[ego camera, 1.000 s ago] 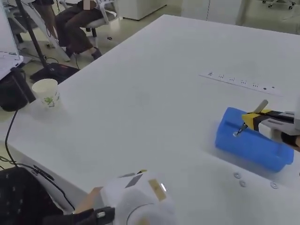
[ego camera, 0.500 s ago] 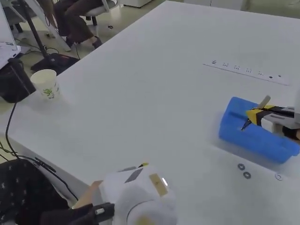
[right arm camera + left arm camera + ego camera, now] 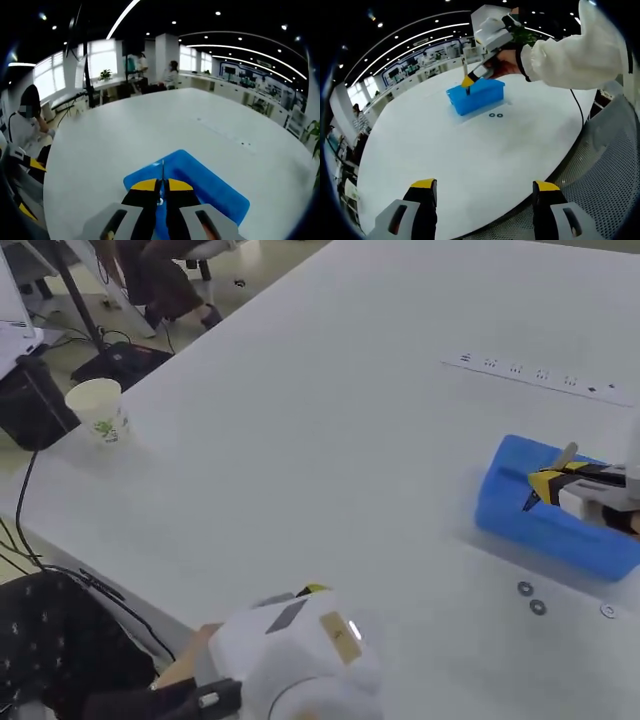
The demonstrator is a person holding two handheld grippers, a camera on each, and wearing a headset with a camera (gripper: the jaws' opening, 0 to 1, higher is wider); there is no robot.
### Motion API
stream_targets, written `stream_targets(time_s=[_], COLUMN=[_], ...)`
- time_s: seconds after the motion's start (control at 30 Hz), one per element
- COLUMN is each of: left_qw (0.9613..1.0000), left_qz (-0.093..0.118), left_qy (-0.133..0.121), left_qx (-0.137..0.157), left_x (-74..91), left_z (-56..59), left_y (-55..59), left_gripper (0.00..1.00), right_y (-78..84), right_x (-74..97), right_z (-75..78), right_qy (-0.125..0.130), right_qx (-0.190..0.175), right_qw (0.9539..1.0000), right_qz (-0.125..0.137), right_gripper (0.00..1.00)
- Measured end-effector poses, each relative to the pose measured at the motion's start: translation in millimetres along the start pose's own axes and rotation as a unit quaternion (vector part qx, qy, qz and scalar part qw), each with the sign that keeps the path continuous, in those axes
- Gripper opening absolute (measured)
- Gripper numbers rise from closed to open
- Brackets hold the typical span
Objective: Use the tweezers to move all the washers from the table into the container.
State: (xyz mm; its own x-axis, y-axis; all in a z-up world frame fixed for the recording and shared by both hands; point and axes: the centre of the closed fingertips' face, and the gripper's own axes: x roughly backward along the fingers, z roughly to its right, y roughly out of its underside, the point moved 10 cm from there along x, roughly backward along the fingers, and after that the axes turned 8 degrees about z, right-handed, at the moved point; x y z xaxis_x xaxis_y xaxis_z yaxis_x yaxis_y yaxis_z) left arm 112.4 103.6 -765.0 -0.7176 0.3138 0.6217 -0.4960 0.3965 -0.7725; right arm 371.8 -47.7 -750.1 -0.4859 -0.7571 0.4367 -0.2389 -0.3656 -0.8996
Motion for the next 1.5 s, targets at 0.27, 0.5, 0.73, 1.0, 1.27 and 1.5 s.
stream_targets(time_s=[0.27, 0.5, 0.73, 1.0, 1.27, 1.5], left_qw=[1.0000, 0.9999, 0.9999, 0.9998, 0.9998, 0.9992], left_qz=[0.001, 0.012, 0.013, 0.016, 0.018, 0.034], left_qy=[-0.001, -0.009, -0.005, -0.005, -0.004, -0.003], left_qx=[0.000, 0.002, 0.004, 0.004, 0.011, 0.018], left_x=[-0.5, 0.2, -0.3, -0.2, 0.4, 1.3], left_z=[-0.7, -2.4, -1.4, -1.3, -1.0, -0.7], left_y=[-0.4, -1.8, -1.7, -1.4, -1.6, -3.2], left_gripper=[0.80, 0.83, 0.87, 0.90, 0.95, 0.99], right_y=[7.2, 6.3, 7.1, 5.6, -8.4, -18.2], right_x=[-5.9, -7.4, -6.6, 0.2, 15.8, 32.0], right_z=[3.7, 2.6, 1.0, -1.3, -2.7, -18.2], right_qy=[0.002, 0.005, 0.011, 0.019, 0.031, 0.028], right_qx=[0.005, 0.009, -0.004, -0.009, -0.021, -0.017], right_qw=[0.9999, 0.9999, 0.9999, 0.9998, 0.9991, 0.9989], right_qz=[-0.011, -0.006, -0.003, -0.005, 0.017, 0.034], right_gripper=[0.02, 0.02, 0.03, 0.03, 0.03, 0.03])
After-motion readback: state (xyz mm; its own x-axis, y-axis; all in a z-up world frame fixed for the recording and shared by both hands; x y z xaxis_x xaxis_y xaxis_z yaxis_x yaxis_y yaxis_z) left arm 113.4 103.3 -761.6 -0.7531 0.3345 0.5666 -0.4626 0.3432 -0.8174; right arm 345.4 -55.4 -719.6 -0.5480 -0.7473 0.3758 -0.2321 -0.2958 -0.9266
